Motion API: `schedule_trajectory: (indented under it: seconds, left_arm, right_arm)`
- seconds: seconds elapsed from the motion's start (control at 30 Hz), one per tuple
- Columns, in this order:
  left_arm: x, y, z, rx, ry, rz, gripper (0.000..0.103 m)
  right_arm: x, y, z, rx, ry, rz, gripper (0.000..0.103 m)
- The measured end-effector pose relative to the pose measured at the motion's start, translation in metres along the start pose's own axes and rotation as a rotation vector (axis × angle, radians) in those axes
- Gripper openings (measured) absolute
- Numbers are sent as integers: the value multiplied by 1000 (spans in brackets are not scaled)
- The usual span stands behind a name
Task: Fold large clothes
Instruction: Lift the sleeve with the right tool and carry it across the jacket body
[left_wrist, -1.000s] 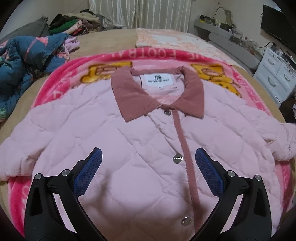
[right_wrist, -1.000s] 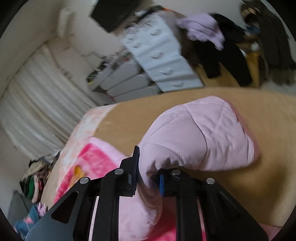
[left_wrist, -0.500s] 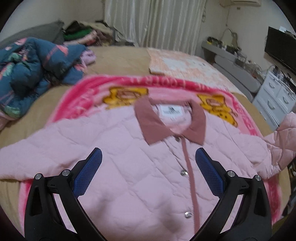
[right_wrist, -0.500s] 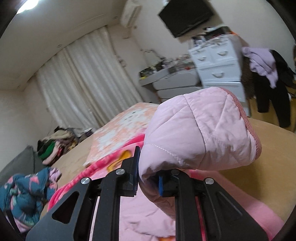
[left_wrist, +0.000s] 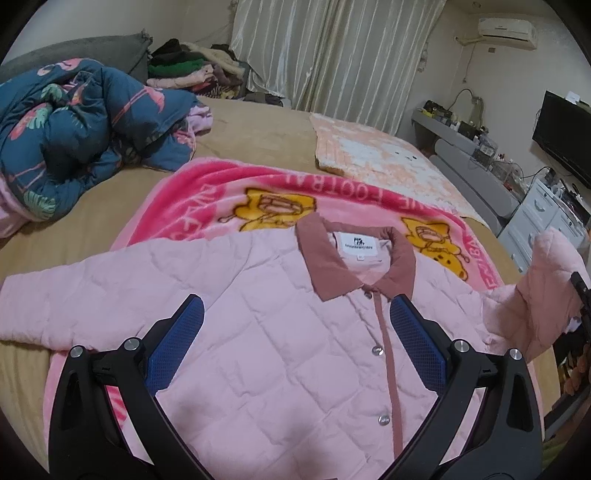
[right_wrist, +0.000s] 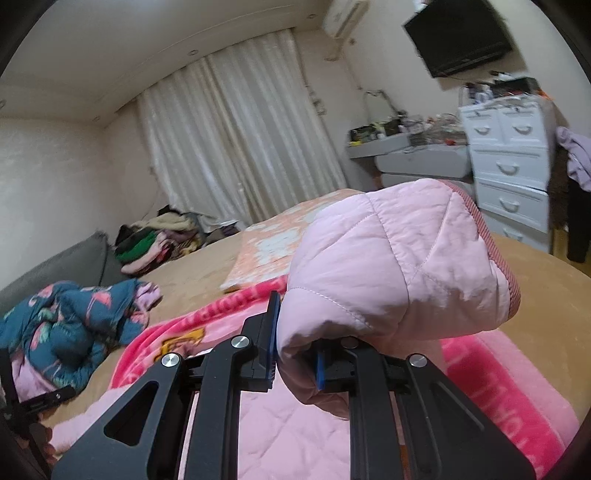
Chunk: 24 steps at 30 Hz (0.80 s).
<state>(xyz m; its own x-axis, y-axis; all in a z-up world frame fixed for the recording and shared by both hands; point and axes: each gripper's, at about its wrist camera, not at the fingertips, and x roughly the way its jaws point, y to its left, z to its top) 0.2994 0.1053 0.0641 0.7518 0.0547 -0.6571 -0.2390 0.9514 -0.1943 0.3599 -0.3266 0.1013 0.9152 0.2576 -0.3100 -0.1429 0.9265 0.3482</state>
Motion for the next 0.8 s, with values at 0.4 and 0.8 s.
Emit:
schedule_trajectory:
  seconds: [0.4,0.8]
  left_arm:
    - [-13,25,-18,-88,28,-112,95]
    - [21,25,-37,-119,107,-175,95]
  right_arm:
    - [18,87,-46,-209,92,97,15]
    - [65,135,-126,-307,303,167,15]
